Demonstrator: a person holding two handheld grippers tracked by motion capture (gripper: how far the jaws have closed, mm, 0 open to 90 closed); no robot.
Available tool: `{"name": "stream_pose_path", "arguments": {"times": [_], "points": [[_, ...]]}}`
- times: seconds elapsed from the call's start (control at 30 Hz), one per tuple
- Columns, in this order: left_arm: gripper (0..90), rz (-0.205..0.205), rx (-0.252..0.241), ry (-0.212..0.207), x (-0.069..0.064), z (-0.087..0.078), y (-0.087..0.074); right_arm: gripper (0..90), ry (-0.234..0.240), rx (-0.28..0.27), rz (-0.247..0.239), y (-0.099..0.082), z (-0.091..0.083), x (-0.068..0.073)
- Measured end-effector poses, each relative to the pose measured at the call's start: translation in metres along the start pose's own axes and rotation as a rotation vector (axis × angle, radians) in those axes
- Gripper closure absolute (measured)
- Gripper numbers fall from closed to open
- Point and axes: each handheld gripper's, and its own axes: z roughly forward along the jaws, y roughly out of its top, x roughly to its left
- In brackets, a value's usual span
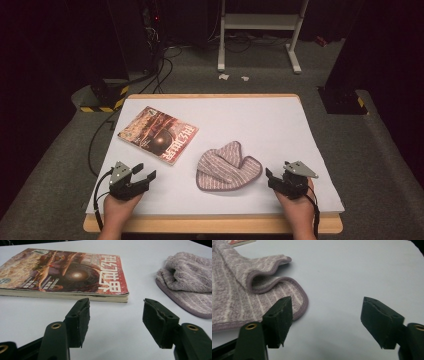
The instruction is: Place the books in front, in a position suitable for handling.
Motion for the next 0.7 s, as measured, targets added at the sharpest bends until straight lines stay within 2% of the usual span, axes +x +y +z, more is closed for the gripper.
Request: {"name": "stream_pose_path", "arguments": {"times": [0.1,0.2,0.37,0.47,0.63,0.7], "points": [[40.0,0.004,-0.003,-0.02,-0.001,0.003,0.001,33.4,-0.005,-0.007,-0.018,-0.002,-0.004,0.004],[40.0,0.008,-0.001,-0.031,-0.002,0.007,0.002,33.6,0.021,0.001,-0.005,-0.004,-0.005,0.005],[39.0,-0.008,-0.008,-0.045,-0.004,0.011,0.005,33.4,0.066,0.018,0.01,-0.009,-0.007,0.005],[36.8,0.004,0.012,-0.053,-0.009,0.016,0.006,34.6,0.088,0.016,0.015,-0.01,-0.009,0.003],[36.4,0.026,0.004,-0.073,-0.017,0.018,0.01,35.8,0.086,0.004,0.022,-0.011,-0.012,0.0],[35.8,0.049,0.002,-0.108,-0.026,0.022,0.014,35.0,0.066,-0.002,0.028,-0.013,-0.014,-0.001]]}}
